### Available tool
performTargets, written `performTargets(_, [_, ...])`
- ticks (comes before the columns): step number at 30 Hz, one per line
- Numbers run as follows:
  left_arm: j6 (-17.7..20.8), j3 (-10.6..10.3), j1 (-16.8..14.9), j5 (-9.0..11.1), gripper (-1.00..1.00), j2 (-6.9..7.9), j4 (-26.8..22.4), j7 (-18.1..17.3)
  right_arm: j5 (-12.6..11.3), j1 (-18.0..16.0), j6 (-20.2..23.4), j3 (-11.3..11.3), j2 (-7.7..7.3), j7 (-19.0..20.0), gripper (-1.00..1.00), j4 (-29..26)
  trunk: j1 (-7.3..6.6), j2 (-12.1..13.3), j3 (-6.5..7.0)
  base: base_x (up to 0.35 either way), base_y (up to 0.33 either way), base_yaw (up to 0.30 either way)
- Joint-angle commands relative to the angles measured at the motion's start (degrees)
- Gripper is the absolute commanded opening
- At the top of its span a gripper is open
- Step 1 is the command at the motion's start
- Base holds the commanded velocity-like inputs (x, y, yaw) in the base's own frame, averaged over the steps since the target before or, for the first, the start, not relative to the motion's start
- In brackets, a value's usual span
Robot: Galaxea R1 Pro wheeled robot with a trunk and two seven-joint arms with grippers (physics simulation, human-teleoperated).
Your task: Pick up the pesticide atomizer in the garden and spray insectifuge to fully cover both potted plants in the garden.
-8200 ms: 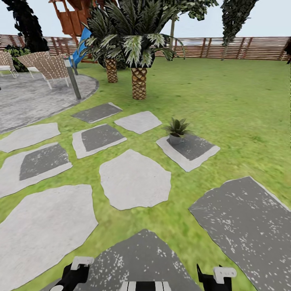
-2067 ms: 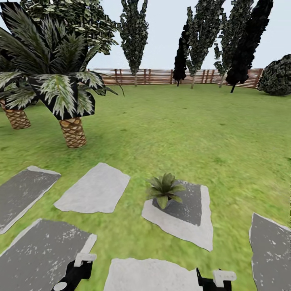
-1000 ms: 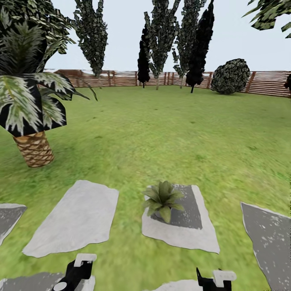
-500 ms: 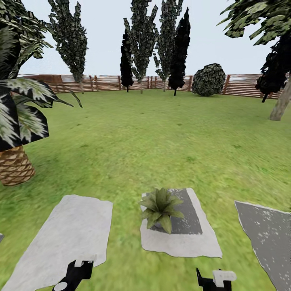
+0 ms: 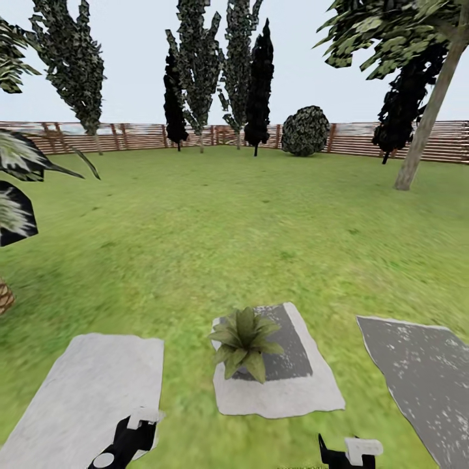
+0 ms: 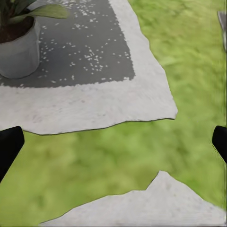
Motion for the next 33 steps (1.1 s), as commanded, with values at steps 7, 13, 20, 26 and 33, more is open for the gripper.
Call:
performTargets(7, [0.2,-1.6,-0.3,-0.9,-1.00,1.26,0.0,-3.9,0.1,0.0,-0.1,0.1,-0.01,0.0,1.00,0.1,-0.01,0.0,0.16,0.000,0.000,-0.235])
performTargets(13, [2.0,-1.6,-0.9,-9.1,-1.00,4.60,0.0,-14.9,3.3,-0.1,0.0,2.1,-0.13,0.6,1.00,-0.3,-0.01,0.0,0.18,0.000,0.000,-0.029])
performTargets(20, [7.8,-1.6,-4.9,-22.9,-1.00,5.02,0.1,-29.7,28.1,-1.8,0.4,9.0,-0.15,7.4,1.00,-0.8,-0.01,0.0,0.19,0.000,0.000,-0.001])
performTargets(26, [8.1,-1.5,-6.3,-30.4,-1.00,4.88,0.0,-35.8,32.1,-7.7,0.9,9.8,0.36,25.9,1.00,-1.2,-0.01,0.0,0.19,0.000,0.000,0.000])
performTargets(33, [8.2,-1.6,-6.4,-37.4,-1.00,4.08,-0.1,-36.9,32.6,-10.1,8.1,10.0,2.78,36.9,1.00,-1.7,-0.01,0.0,0.19,0.000,0.000,0.000])
